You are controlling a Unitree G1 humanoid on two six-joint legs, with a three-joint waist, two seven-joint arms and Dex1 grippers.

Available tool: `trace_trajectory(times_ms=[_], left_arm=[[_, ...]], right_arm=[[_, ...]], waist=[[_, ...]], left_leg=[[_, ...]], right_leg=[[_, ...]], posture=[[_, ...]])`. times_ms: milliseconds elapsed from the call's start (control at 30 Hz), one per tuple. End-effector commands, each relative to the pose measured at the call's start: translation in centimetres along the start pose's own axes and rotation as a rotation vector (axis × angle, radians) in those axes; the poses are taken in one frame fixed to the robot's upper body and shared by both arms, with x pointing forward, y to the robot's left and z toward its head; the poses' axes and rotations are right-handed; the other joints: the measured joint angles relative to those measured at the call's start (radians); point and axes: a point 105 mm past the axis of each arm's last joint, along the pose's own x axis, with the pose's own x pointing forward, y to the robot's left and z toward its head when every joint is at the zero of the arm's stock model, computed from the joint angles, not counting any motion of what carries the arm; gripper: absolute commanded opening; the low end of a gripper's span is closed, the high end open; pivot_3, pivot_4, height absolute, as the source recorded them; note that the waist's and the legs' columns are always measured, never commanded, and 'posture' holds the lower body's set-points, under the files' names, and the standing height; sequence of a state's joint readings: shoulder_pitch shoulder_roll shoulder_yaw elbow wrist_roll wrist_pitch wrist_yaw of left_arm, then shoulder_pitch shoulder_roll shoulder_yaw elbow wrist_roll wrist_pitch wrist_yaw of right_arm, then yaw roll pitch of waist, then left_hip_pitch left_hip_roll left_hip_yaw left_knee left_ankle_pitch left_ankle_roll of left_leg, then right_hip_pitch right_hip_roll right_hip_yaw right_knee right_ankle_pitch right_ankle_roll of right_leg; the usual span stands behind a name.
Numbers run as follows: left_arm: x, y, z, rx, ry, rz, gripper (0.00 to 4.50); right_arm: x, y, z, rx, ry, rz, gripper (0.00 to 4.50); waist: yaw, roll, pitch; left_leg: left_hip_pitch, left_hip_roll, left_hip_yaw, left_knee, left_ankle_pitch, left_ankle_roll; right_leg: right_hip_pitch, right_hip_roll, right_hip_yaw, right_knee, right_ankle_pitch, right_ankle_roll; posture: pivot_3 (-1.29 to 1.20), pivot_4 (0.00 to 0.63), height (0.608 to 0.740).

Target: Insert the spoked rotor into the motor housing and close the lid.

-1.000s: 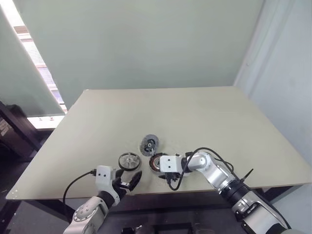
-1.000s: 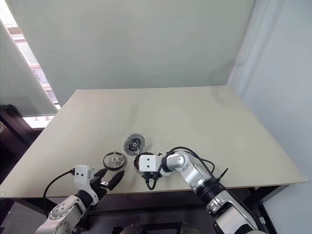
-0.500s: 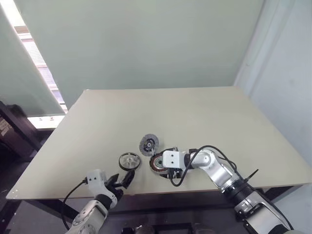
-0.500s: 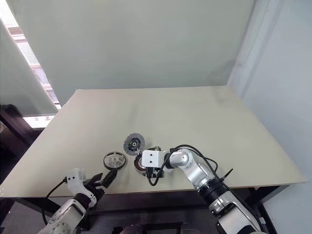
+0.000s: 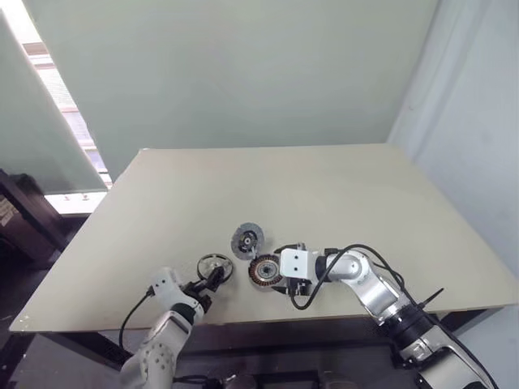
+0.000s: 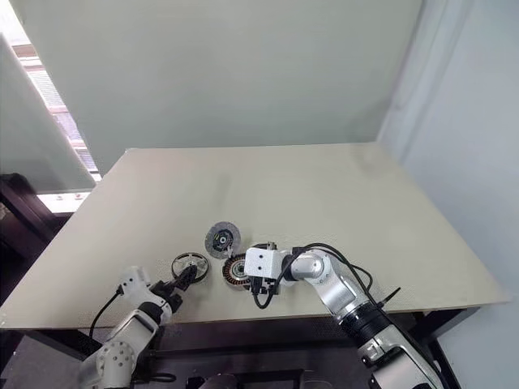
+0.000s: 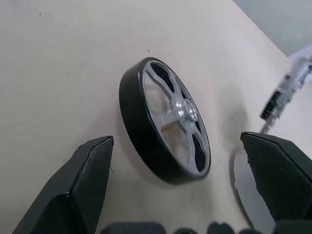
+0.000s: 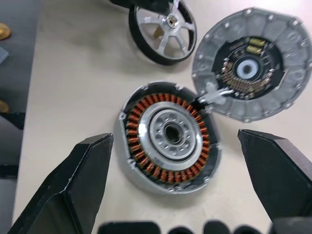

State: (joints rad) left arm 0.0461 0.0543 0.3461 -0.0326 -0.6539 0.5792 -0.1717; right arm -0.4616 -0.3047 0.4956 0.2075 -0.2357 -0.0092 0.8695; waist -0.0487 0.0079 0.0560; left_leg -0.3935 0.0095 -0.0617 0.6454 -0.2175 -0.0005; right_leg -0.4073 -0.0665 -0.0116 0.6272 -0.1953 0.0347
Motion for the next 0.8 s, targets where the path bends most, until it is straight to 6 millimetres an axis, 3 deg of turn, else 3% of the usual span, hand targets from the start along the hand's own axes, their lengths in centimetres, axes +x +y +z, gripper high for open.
trace_trajectory(times_ms=[33,167,567,800], left_arm=[[0.49,-0.53,0.94,-0.027,-0.032,-0.015,4.5],[0.89,-0.76,0.76,-0.046,-0.027,-0.015,4.5],[1.26,-0.82,0.99,-0.105,-0.053,-0.005,0.47],[0.35,-1.37,1.74,-0.198,-0.108,-0.067,0.31]], right_arm=[[-0.72,-1.14,1.23,-0.032,-0.031,-0.054,4.48],[-0.97,-1.12,1.04,-0.028,-0.022,-0.063,4.48],[-1.34,-1.16,0.59,-0.014,-0.008,-0.077,4.5],[-1.36,-1.06,0.44,-0.017,-0.001,-0.078,4.5]], waist=[[0.0,0.0,0.0],[0.0,0.0,0.0],[-0.001,-0.002,-0.002],[-0.001,-0.003,-0.003]], left_leg=[[0.0,0.0,0.0,0.0,0.0,0.0],[0.0,0.0,0.0,0.0,0.0,0.0],[0.001,0.0,0.0,0.0,0.0,0.0],[0.001,0.0,0.0,0.0,0.0,0.0]], right_leg=[[0.0,0.0,0.0,0.0,0.0,0.0],[0.0,0.0,0.0,0.0,0.0,0.0],[0.001,0.0,0.0,0.0,0.0,0.0],[0.001,0.0,0.001,0.0,0.0,0.0]], posture=[[0.0,0.0,0.74],[0.0,0.0,0.74],[0.0,0.0,0.74],[0.0,0.0,0.74]])
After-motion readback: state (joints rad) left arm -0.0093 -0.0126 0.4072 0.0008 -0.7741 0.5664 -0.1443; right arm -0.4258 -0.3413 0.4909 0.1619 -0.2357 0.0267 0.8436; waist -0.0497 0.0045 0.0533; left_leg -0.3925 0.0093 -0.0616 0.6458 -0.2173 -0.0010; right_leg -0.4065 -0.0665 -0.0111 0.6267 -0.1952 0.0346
